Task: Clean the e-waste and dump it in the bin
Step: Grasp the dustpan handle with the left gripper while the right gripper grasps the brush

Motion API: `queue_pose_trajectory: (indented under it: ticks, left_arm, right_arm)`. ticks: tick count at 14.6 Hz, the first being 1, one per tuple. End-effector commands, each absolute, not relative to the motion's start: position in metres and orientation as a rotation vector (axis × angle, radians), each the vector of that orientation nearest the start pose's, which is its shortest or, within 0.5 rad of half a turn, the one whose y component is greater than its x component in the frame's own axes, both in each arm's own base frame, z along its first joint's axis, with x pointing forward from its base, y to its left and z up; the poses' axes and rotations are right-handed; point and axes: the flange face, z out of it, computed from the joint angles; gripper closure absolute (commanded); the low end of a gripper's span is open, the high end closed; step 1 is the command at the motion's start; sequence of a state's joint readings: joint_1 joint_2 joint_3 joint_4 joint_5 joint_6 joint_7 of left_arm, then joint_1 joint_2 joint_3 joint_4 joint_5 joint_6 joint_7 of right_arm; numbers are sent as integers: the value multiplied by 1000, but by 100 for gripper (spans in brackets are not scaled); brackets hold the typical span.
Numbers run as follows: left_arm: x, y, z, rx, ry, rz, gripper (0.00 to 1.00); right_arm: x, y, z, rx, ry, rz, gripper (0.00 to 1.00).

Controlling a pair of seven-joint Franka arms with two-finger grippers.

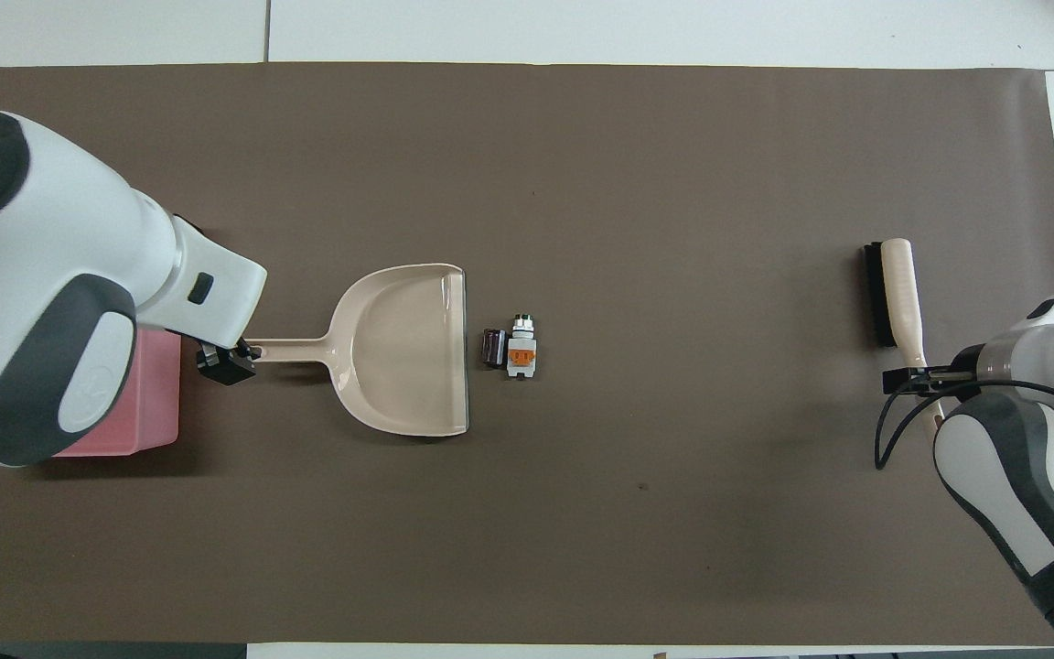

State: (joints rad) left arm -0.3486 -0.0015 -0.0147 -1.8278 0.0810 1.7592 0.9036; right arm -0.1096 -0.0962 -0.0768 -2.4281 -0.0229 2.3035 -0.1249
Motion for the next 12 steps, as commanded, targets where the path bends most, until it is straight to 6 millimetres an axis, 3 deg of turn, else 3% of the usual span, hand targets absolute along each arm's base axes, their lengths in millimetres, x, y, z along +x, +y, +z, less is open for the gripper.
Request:
queue_pose_trajectory:
  ticks: [1, 4, 6, 9, 11, 12]
  left_arm:
    - [510, -208, 496, -2311, 1926, 125, 4]
    - [503, -206, 460, -2242, 1952, 140, 4]
    - [495, -208, 436, -2188, 1976, 167, 4]
    - [485, -201, 421, -2164, 1981, 159, 4]
    - [476, -202, 408, -2105, 1990, 160, 5]
    - [475, -199, 398, -2105, 1994, 158, 4]
  right_arm:
    - [461, -92, 333, -3142, 56, 40, 22]
    - [461, -93, 334, -3141, 56, 54, 25]
    - [461, -93, 334, -3140, 56, 56, 36]
    - [461, -93, 335, -3140, 56, 59, 59]
    - [461, -92, 334, -3139, 61, 71, 97]
    - [462, -91, 336, -3139, 58, 73, 100]
